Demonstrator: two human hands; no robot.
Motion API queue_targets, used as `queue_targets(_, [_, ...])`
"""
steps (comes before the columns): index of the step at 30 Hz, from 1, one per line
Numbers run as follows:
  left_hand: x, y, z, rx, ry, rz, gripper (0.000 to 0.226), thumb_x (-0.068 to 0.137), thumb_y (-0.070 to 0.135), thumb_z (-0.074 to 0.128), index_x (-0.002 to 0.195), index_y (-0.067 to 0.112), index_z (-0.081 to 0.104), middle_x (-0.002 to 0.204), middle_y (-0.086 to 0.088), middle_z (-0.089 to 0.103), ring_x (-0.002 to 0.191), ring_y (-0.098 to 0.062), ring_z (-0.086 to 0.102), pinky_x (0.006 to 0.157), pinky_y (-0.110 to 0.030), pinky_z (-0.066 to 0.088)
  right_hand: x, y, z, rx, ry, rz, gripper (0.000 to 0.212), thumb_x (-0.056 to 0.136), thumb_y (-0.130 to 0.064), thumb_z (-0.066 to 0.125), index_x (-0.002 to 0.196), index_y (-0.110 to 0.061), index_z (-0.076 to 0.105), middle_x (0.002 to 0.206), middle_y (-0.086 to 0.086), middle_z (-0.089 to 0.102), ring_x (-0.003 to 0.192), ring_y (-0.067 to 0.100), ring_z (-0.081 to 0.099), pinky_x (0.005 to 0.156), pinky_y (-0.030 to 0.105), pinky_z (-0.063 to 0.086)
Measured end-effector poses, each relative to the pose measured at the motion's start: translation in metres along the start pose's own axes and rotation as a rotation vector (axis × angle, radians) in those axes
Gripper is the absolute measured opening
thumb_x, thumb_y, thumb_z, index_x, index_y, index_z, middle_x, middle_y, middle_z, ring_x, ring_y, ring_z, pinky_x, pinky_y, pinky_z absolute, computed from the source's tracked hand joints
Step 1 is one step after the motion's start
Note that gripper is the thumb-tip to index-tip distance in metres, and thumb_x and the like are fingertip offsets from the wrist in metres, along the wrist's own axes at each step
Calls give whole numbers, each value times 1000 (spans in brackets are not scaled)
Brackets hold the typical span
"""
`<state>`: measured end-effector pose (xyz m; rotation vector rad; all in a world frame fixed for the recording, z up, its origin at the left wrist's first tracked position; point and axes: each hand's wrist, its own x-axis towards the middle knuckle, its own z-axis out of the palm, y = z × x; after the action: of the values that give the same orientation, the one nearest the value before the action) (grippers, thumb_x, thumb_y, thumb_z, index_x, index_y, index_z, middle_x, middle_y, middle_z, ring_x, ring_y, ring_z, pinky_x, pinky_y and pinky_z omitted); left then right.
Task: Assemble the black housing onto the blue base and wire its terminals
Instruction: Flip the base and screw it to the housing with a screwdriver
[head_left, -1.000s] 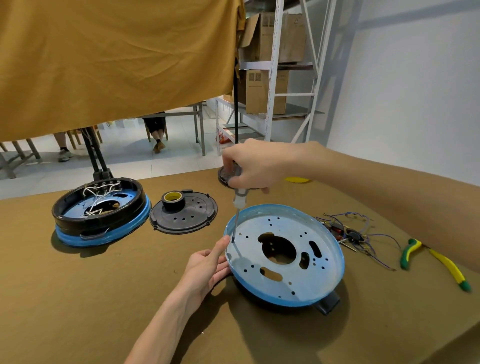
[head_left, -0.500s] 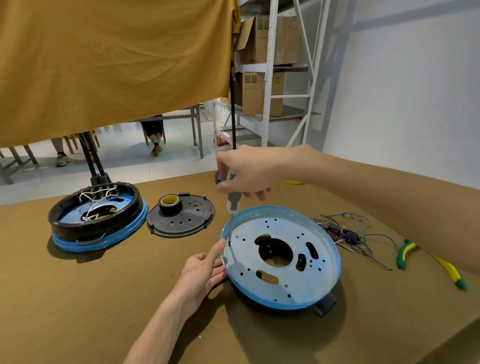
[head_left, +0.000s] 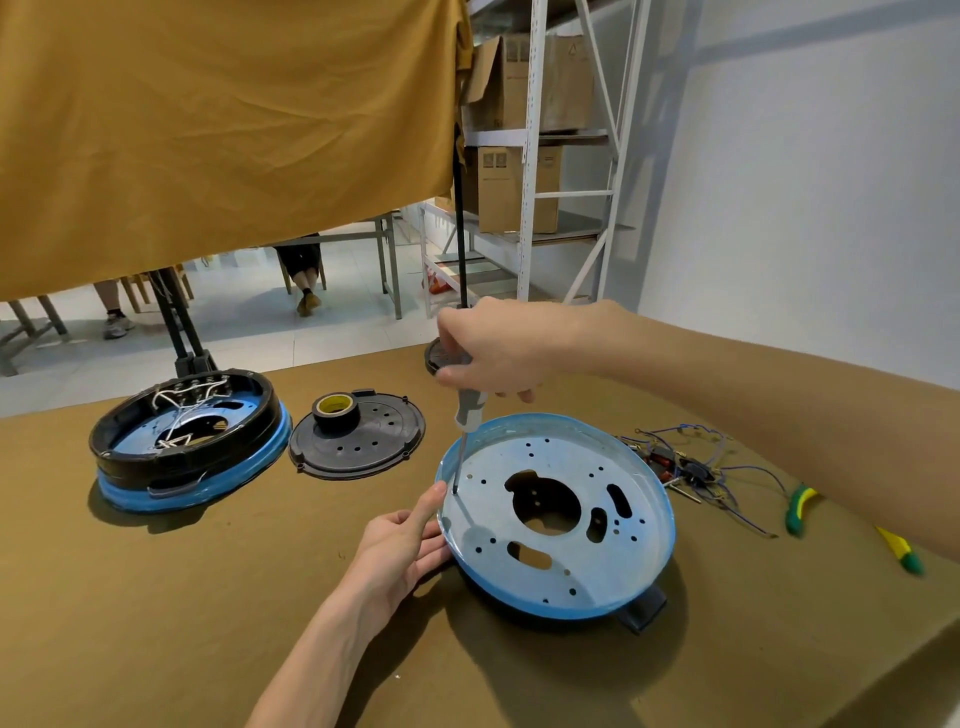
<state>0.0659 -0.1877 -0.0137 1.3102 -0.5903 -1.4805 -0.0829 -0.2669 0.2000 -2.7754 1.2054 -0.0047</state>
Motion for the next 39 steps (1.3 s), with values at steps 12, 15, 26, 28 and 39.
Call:
queue_targets(12, [2,1,2,-8,19,-25,118,62,46,87,155,0,30,104,-18,78,90,-29,78,62,-37,64,0,5,-6,95,-110,13,42,91,-28,70,120,-20,40,94,13,68,53,19,61,43,21,48])
queue_targets(15, [2,1,1,-6,18,-21,118,63,46,86,155,0,30,108,-19,77,92,-30,78,63,-37,64,2,3,0,29,1,2,27,101,-35,59,113,-14,47,81,10,71,48,18,67,40,22,48])
queue_targets(26, [4,0,1,-28,26,-9,121,62,45,87,156,-1,26,98,-18,79,89,-30,78,60,-35,63,7,-4,-2,23,-133,2,54,95,-41,68,134,-20,38,94,11,71,64,22,68,49,34,58])
queue_targets(28, [5,-1,1,-30,25,-8,123,61,45,87,157,0,25,89,-14,79,86,-28,79,58,-34,62,3,-1,-10,132,-214,-15,66,87,-26,78,133,-30,32,93,11,66,52,11,61,44,25,50])
queue_targets(39, [14,-4,-2,-45,55,-10,135,47,50,94,155,1,29,104,-20,77,88,-30,78,63,-39,64,12,-1,-2,-120,-23,-19,40,97,-37,63,127,-18,46,92,8,72,58,15,71,51,31,56])
